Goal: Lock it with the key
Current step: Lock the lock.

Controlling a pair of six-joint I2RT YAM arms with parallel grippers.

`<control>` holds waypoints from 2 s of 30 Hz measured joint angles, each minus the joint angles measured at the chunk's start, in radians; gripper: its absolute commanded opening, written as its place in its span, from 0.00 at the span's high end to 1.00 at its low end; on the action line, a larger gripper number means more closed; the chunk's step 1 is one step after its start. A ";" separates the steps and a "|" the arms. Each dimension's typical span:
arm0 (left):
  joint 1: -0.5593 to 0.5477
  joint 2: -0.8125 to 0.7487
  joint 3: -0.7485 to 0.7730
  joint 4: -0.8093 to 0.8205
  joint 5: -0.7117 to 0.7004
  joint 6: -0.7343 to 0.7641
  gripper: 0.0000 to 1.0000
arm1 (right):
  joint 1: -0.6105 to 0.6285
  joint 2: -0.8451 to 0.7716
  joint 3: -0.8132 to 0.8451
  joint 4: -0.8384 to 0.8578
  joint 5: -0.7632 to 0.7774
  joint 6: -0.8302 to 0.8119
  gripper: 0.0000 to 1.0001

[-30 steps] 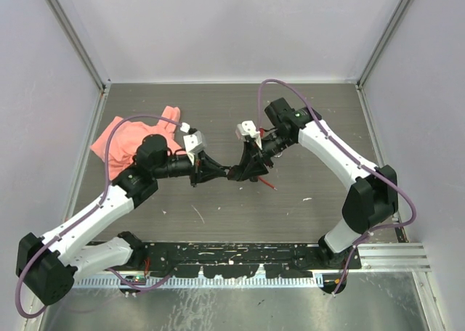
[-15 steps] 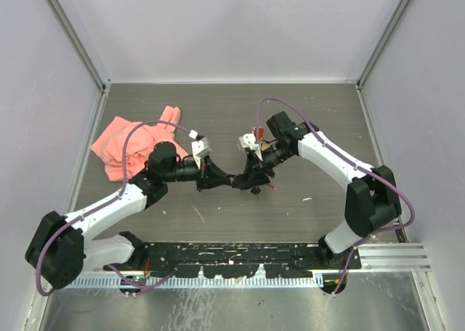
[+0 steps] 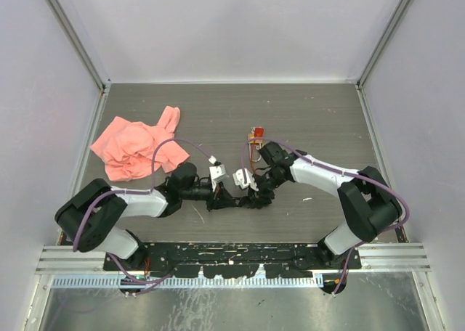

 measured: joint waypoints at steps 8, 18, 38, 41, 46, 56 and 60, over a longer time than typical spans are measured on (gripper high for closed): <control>-0.004 0.073 -0.001 0.017 0.019 0.065 1.00 | 0.062 0.009 -0.034 0.091 0.121 0.009 0.81; -0.003 0.065 -0.001 -0.018 -0.009 0.141 1.00 | 0.060 0.007 -0.027 0.085 0.129 0.051 0.48; -0.005 0.009 0.063 -0.215 -0.067 0.200 1.00 | 0.029 -0.011 0.032 0.077 0.010 0.108 0.52; -0.002 0.005 0.065 -0.235 -0.063 0.200 1.00 | 0.029 0.003 0.034 0.077 0.028 0.120 0.55; 0.006 -0.003 0.068 -0.273 -0.061 0.200 1.00 | 0.029 0.037 0.041 0.077 0.056 0.144 0.56; 0.008 -0.018 0.073 -0.296 -0.064 0.196 1.00 | 0.026 0.047 0.041 0.077 0.056 0.151 0.57; 0.005 -0.025 0.073 -0.297 -0.065 0.197 1.00 | 0.026 0.047 0.041 0.073 0.050 0.126 0.72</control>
